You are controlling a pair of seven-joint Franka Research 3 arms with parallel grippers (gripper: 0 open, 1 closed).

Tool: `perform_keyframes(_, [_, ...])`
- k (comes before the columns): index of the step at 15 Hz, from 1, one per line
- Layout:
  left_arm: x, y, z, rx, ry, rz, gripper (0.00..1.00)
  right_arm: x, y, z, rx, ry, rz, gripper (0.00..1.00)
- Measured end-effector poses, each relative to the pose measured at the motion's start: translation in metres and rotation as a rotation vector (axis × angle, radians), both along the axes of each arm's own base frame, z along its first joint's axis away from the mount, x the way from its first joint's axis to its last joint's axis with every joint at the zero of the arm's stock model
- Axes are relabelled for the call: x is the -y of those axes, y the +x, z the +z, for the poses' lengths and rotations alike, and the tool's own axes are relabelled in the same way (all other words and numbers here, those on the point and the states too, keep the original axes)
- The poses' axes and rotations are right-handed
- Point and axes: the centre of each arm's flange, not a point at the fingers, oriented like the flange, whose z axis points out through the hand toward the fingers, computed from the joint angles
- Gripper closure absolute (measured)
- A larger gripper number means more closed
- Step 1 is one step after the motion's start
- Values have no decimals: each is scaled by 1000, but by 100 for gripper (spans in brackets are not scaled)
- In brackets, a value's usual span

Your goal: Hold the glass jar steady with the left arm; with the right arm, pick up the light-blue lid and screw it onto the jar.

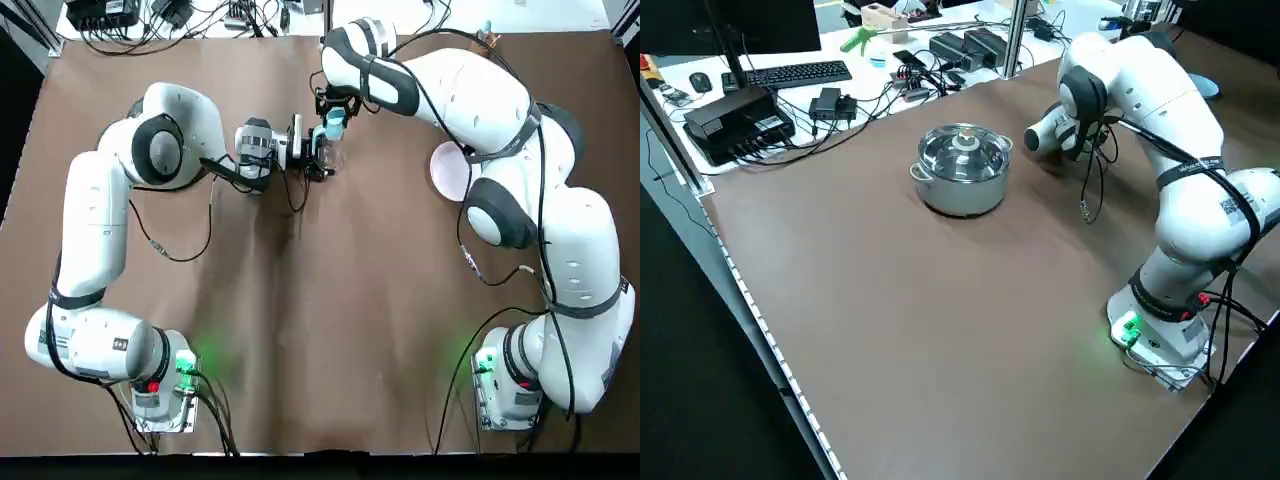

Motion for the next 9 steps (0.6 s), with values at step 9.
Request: perform_keyframes(9, [0, 0, 1, 1, -1, 0, 5, 1, 1, 0, -42, -30, -288, 32])
